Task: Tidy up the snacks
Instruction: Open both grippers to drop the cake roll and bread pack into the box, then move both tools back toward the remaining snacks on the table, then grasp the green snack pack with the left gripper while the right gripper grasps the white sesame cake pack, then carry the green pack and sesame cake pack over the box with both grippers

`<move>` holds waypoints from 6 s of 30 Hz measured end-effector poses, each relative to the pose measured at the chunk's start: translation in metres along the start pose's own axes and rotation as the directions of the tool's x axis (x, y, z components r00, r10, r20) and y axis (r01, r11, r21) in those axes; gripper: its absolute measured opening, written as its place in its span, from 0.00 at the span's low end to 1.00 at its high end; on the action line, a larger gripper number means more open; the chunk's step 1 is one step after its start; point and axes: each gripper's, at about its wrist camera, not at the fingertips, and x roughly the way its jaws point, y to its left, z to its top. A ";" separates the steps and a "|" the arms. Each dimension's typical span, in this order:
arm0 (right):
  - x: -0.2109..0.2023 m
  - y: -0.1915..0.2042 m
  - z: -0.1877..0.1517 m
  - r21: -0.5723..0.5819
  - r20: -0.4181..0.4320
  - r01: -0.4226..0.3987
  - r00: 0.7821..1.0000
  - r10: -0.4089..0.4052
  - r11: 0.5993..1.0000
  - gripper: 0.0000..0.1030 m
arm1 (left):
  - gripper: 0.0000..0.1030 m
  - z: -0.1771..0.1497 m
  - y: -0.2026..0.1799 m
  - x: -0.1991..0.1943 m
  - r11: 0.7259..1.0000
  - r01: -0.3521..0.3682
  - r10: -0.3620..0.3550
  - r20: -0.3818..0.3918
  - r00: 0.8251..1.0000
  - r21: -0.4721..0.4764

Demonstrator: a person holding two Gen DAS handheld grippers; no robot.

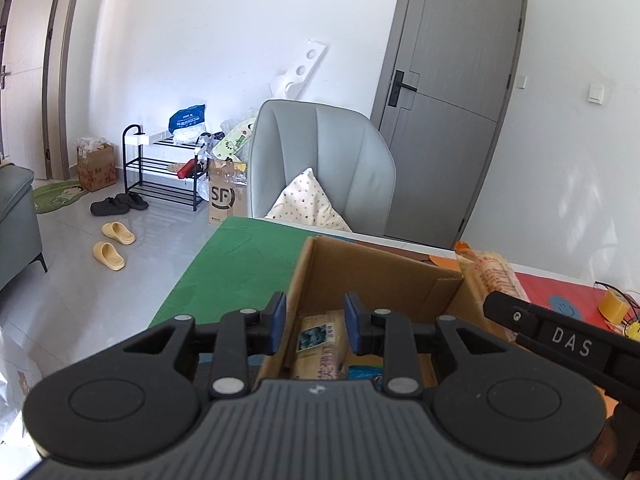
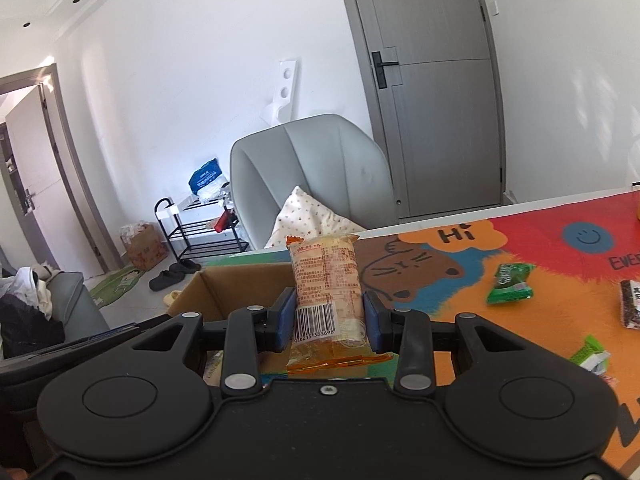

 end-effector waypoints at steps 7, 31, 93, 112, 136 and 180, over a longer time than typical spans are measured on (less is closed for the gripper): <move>0.000 0.010 0.001 -0.011 0.009 -0.031 0.999 0.031 0.999 0.60 | 0.61 0.001 0.005 -0.005 0.999 -0.031 0.032 0.010 0.999 -0.028; -0.050 -0.071 -0.012 0.116 0.009 0.144 0.989 -0.146 0.983 0.95 | 0.91 -0.016 -0.062 -0.013 0.996 -0.029 0.030 -0.008 1.000 0.087; -0.078 -0.289 -0.043 0.353 -0.088 0.312 0.950 -0.300 0.882 0.99 | 0.92 -0.104 -0.280 0.059 0.940 0.114 -0.036 -0.239 0.970 0.322; -0.032 -0.291 -0.031 0.313 -0.147 0.306 0.951 -0.272 0.899 0.99 | 0.34 -0.097 -0.272 0.096 0.966 0.127 -0.053 -0.307 0.950 0.226; 0.036 -0.252 -0.012 0.161 -0.182 0.434 0.896 -0.406 0.886 1.00 | 0.35 -0.065 -0.218 0.112 0.987 0.081 -0.043 -0.257 0.965 0.138; -0.059 -0.208 -0.039 0.198 -0.046 0.362 0.932 -0.360 0.911 0.52 | 0.35 -0.057 -0.190 0.023 0.981 0.135 -0.118 -0.126 0.985 0.138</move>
